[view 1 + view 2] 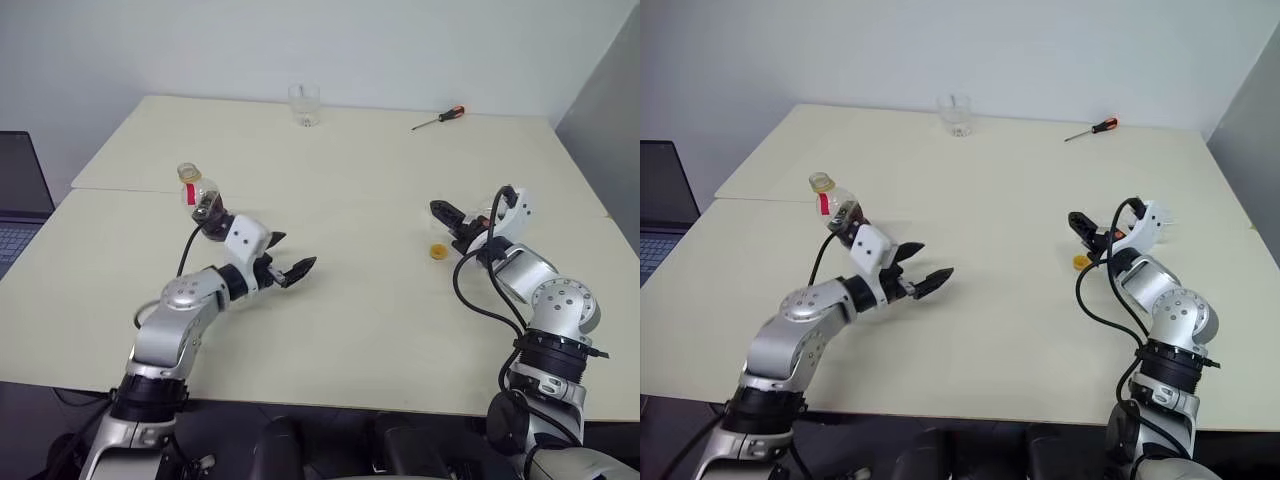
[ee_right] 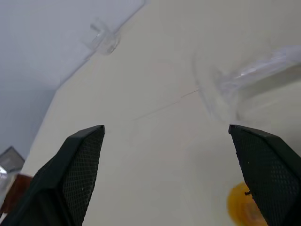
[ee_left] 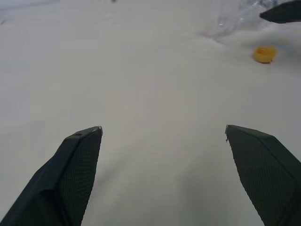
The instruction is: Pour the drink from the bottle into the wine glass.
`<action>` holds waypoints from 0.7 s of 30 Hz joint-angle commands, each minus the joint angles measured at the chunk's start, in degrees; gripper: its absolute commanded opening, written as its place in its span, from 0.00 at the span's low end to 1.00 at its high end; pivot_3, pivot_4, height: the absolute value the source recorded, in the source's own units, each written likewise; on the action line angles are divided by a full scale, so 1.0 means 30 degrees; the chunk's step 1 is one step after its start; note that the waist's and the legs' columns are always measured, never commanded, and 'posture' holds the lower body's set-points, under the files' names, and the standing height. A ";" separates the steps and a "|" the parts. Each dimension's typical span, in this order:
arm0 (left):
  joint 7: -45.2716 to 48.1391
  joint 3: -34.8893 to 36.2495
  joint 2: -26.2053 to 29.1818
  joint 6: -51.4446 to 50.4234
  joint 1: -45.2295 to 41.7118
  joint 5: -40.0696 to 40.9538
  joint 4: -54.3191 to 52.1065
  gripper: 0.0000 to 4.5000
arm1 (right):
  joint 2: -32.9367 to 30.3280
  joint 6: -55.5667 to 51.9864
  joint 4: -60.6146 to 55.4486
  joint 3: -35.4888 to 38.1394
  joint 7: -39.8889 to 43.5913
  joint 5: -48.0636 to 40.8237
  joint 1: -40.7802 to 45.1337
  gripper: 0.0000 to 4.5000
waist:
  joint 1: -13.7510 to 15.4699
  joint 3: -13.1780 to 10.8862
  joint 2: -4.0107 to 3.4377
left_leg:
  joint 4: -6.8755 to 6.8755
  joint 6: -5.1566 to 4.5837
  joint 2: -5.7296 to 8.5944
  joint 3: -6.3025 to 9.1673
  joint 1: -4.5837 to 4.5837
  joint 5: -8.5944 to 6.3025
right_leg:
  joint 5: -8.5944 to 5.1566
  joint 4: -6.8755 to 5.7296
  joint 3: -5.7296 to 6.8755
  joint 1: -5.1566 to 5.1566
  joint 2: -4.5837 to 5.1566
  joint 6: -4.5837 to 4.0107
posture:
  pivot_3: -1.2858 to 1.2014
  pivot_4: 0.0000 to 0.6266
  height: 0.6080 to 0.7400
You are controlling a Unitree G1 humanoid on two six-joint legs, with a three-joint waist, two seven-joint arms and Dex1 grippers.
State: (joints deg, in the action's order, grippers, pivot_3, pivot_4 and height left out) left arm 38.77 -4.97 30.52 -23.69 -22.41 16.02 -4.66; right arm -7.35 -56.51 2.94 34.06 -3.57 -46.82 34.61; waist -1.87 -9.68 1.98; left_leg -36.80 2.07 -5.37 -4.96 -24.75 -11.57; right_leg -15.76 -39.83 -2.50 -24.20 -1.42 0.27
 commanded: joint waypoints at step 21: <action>0.1569 -0.1392 -0.0276 0.0856 -0.1933 -0.1847 -0.0895 0.99 | -0.1645 0.6432 1.2214 0.3140 -0.1329 -0.0769 0.6103 1.00 | -0.0212 -0.0021 -0.0033 | 0.0027 -0.0003 -0.0021 -0.0002 0.0005 0.0001 | -0.0025 0.0001 -0.0010 -0.0012 -0.0028 0.0039 | 0.52 0.24 1.00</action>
State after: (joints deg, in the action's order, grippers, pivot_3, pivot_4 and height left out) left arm 43.37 -9.27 29.84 -21.45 -27.37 10.82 -4.75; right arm -11.39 -39.01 39.09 43.24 -8.63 -48.51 51.09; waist -2.51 -9.74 1.88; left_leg -36.71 2.06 -5.43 -4.96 -24.74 -11.56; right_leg -15.83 -39.83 -2.51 -24.23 -1.50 0.39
